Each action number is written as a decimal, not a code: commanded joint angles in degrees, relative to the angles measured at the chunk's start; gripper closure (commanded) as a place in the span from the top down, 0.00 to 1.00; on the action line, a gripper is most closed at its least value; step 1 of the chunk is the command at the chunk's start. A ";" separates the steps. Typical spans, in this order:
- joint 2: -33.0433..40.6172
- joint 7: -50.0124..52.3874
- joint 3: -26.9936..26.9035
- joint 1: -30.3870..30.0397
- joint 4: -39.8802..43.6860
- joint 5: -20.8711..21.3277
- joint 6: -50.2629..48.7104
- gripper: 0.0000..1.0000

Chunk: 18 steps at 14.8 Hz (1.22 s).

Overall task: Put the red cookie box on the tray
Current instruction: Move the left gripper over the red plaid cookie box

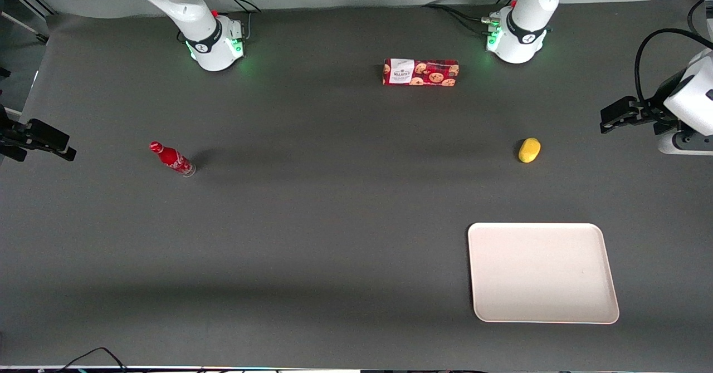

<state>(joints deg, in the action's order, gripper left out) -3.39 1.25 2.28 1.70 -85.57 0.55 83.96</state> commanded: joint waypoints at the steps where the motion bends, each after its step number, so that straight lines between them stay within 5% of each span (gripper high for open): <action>1: -0.74 0.51 -0.26 0.33 1.55 0.15 -1.26 1.00; 5: -0.13 1.90 -0.26 0.50 1.55 0.15 -1.96 1.00; 11: 8.39 28.40 2.72 1.47 -3.45 -1.41 -16.19 1.00; 18: 30.25 57.69 11.40 2.61 -32.87 -13.18 -9.71 1.00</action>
<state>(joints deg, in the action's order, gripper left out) 13.42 49.10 9.60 4.04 -102.33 -7.90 68.83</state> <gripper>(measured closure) 0.000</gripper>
